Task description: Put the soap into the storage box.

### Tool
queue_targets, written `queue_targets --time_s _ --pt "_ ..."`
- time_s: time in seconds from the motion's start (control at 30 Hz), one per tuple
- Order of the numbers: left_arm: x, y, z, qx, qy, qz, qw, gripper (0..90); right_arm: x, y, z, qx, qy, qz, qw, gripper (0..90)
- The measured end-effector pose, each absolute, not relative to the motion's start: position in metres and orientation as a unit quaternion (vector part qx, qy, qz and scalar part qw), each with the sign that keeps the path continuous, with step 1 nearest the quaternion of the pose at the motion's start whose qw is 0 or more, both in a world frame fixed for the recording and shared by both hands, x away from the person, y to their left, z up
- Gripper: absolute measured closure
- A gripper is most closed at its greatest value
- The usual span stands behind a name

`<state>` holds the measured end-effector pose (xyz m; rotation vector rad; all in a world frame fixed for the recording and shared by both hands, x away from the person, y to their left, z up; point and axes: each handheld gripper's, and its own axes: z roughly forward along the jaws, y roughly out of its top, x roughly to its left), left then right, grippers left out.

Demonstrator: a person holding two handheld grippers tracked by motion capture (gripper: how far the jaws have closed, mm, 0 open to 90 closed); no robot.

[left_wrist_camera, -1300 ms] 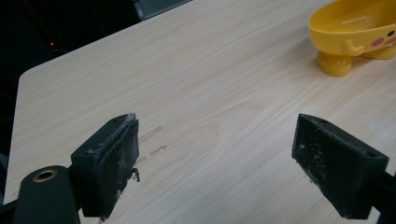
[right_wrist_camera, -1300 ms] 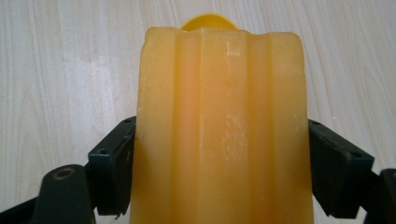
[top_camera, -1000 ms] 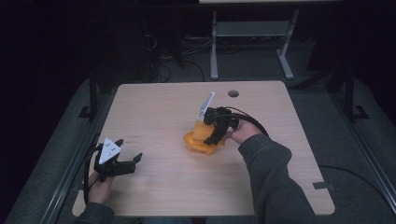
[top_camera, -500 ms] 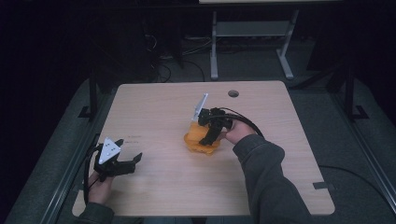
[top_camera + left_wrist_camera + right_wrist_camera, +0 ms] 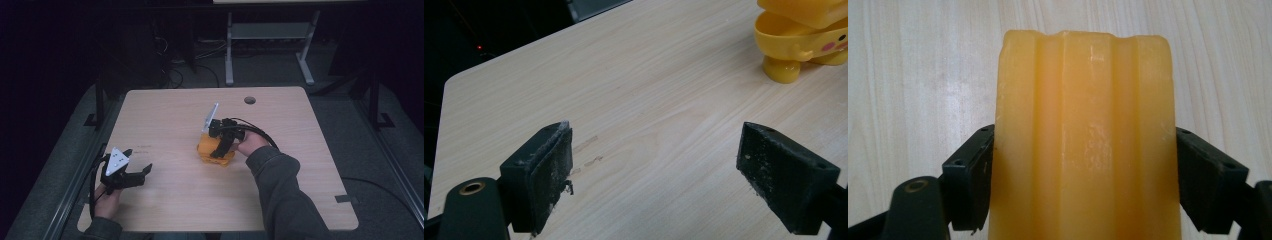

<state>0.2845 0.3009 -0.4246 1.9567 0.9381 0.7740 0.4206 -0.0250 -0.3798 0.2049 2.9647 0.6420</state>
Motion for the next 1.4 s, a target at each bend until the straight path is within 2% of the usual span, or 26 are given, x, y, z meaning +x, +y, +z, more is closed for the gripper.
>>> queue_targets --time_s 0.67,1.4 --pt "0.284 0.300 -0.425 0.777 0.371 0.307 0.406 14.1 0.422 -0.025 -0.396 0.091 0.971 0.217 0.036 18.0" --pt "0.285 0.299 -0.425 0.777 0.370 0.307 0.406 14.1 0.414 -0.035 -0.380 0.097 0.962 0.250 0.052 15.9"
